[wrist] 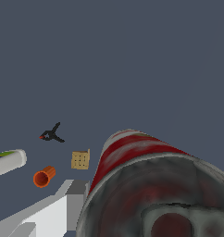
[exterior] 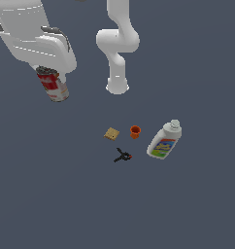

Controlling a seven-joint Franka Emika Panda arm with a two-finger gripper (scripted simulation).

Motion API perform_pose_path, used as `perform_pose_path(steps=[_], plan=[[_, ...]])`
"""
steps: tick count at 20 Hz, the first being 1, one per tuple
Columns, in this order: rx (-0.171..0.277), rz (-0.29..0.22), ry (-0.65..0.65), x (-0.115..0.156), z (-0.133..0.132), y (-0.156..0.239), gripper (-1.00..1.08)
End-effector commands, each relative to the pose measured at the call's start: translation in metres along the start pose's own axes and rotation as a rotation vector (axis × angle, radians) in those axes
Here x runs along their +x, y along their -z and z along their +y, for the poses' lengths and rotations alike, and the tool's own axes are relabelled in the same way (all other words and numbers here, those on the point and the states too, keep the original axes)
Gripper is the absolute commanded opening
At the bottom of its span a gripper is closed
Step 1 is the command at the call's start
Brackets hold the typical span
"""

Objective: Pick up a designated object from a clutter of objects.

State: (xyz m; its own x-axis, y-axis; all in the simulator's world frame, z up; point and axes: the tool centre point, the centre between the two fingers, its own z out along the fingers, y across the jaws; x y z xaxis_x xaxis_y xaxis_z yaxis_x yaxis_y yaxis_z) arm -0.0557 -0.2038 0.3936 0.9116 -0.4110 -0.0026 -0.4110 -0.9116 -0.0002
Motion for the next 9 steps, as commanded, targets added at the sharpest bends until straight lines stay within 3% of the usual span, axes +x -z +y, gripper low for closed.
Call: perform_pose_path(steps=[1,9], plan=[[0.000,0.002,0.000,-0.005,0.003,0.013,-1.00],[0.000,0.003,0.001,-0.008,0.005,0.023,-1.00]])
